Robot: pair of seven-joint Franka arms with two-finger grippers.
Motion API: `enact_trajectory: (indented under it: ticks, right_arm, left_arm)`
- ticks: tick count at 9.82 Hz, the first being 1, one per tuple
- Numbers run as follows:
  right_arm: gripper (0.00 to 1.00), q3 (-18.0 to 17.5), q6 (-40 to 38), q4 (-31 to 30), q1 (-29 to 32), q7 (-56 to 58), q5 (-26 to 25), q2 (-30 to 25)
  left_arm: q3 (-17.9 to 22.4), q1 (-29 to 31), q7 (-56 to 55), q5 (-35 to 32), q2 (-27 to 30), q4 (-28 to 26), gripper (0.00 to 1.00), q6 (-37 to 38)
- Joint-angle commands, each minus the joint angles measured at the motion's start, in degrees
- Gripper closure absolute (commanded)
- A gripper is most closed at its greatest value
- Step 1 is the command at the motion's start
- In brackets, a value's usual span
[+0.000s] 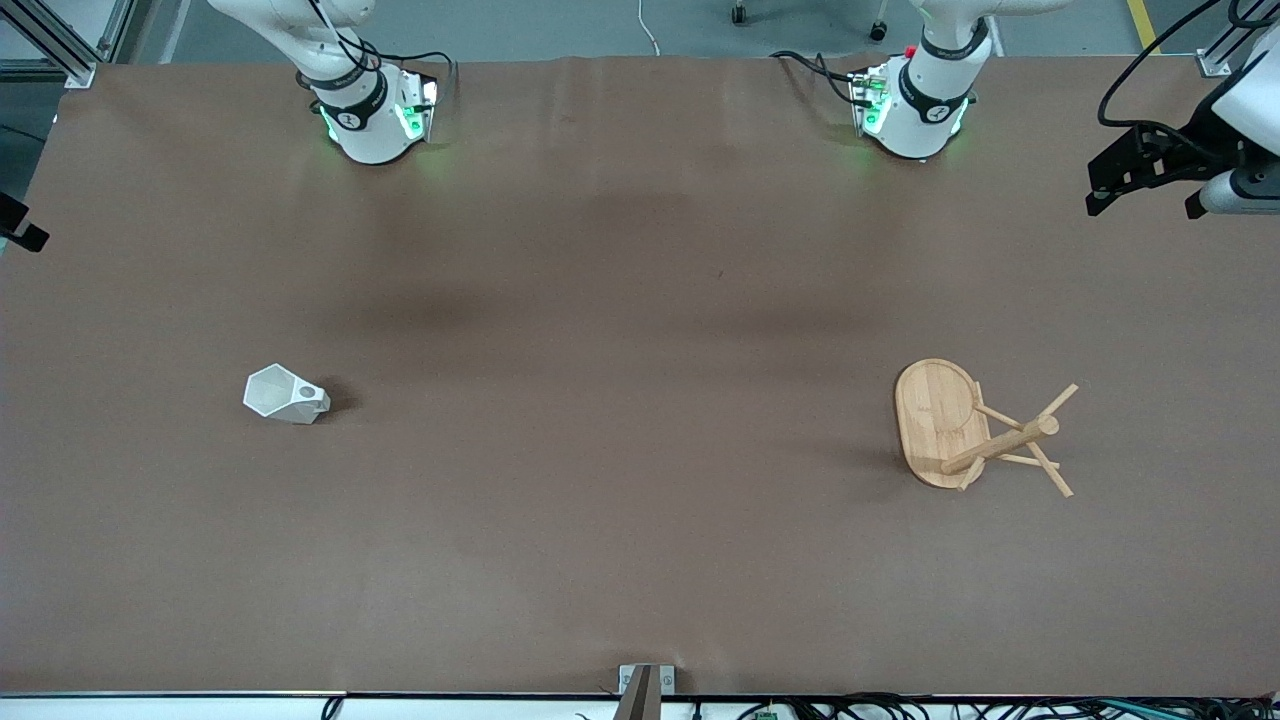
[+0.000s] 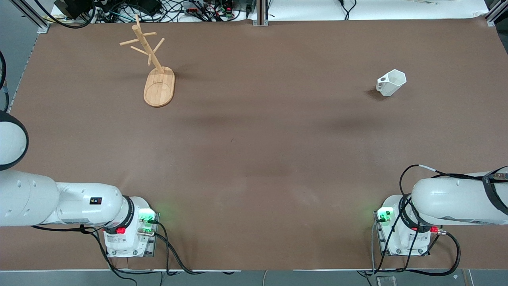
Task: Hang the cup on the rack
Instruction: 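Reach the right gripper down toward the white hexagonal cup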
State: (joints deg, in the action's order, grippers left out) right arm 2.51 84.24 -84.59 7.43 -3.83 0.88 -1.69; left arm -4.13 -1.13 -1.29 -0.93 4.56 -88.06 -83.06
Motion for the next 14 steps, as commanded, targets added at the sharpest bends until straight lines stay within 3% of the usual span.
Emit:
enact_trajectory:
  ticks: [1, 8, 10, 14]
  right_arm:
    - [0.0, -0.14, -0.13, -0.92, 0.05, -0.65, -0.7, -1.04]
    - [0.0, -0.05, -1.1, -1.88, -0.13, 0.05, -0.61, 0.71]
    - [0.0, -0.05, 4.05, -6.43, 0.22, 0.4, -0.52, 3.78]
    - [0.0, -0.05, 22.24, -20.32, -0.04, 1.8, -0.52, 7.21]
  left_arm:
    - [0.26, 0.59, 0.58, 0.75, -0.87, -0.19, 0.0, 0.36]
    - [0.26, 0.95, 1.29, 1.45, -2.1, 1.66, 0.0, 0.44]
    - [0.26, 2.35, 0.33, 1.72, -2.45, 2.01, 0.0, 0.18]
    - [0.26, 2.53, 0.31, 2.25, -3.6, 1.83, 0.0, 0.27]
